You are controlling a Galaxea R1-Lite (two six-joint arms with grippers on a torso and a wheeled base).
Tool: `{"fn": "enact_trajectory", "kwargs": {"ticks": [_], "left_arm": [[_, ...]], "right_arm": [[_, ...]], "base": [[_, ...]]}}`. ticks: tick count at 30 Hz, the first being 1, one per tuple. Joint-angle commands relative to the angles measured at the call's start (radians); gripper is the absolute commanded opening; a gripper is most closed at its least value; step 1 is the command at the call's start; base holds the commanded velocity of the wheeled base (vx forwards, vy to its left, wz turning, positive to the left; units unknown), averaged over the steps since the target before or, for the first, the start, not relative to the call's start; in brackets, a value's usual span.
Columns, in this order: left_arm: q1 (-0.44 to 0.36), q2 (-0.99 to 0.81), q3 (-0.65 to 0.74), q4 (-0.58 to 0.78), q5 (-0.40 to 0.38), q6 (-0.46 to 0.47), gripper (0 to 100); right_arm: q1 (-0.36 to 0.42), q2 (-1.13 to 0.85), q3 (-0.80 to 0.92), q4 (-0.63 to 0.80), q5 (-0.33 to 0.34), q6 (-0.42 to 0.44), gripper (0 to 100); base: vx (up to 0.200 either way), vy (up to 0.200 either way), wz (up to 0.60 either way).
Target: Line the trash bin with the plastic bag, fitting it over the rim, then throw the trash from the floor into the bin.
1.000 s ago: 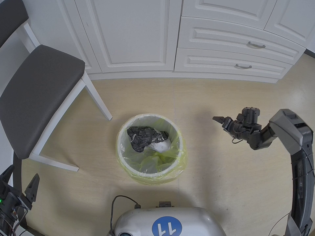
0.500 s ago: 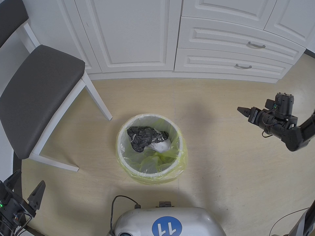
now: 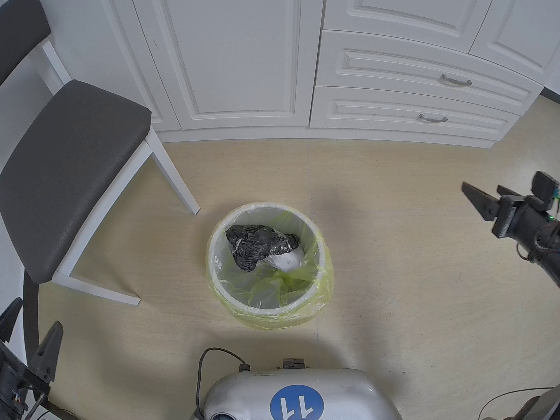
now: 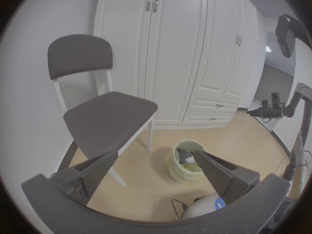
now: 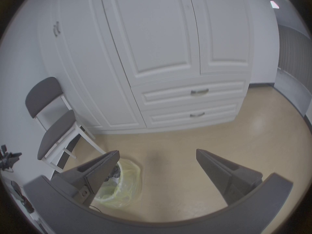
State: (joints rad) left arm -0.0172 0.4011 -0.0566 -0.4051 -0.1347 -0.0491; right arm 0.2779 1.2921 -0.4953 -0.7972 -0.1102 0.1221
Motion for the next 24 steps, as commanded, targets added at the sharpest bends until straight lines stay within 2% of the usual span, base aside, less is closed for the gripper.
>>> {"fn": "enact_trajectory", "kwargs": {"ticks": [1, 4, 6, 8, 12, 15, 16, 19, 24], "left_arm": [[0.000, -0.125, -0.094, 0.011, 0.038, -0.003, 100], [0.000, -0.145, -0.114, 0.015, 0.046, -0.001, 100], [0.000, -0.149, -0.144, 0.025, 0.046, 0.002, 100], [0.002, -0.149, -0.154, 0.026, 0.047, 0.003, 100], [0.006, -0.156, -0.204, 0.025, 0.046, 0.008, 100], [0.008, -0.160, -0.224, 0.026, 0.046, 0.008, 100], [0.010, -0.166, -0.235, 0.026, 0.047, 0.008, 100], [0.028, -0.199, -0.238, 0.029, 0.046, 0.009, 100], [0.056, -0.260, -0.235, 0.077, 0.041, 0.015, 100]], "right_arm": [[0.017, -0.430, 0.129, 0.012, -0.059, -0.127, 100], [-0.026, -0.550, 0.149, 0.041, -0.062, -0.144, 100], [-0.112, -0.708, 0.153, 0.142, -0.048, -0.147, 100], [-0.135, -0.755, 0.150, 0.181, -0.046, -0.150, 100], [-0.229, -1.019, 0.136, 0.378, 0.015, -0.148, 100], [-0.278, -1.105, 0.138, 0.475, 0.020, -0.147, 100], [-0.304, -1.177, 0.135, 0.559, 0.030, -0.142, 100], [-0.289, -1.286, 0.118, 0.671, 0.053, -0.144, 100], [-0.278, -1.291, 0.116, 0.688, 0.015, -0.130, 100]], "base": [[0.000, 0.000, 0.00], [0.000, 0.000, 0.00], [0.000, 0.000, 0.00], [0.000, 0.000, 0.00], [0.000, 0.000, 0.00], [0.000, 0.000, 0.00], [0.000, 0.000, 0.00], [0.000, 0.000, 0.00], [0.000, 0.000, 0.00]]}}
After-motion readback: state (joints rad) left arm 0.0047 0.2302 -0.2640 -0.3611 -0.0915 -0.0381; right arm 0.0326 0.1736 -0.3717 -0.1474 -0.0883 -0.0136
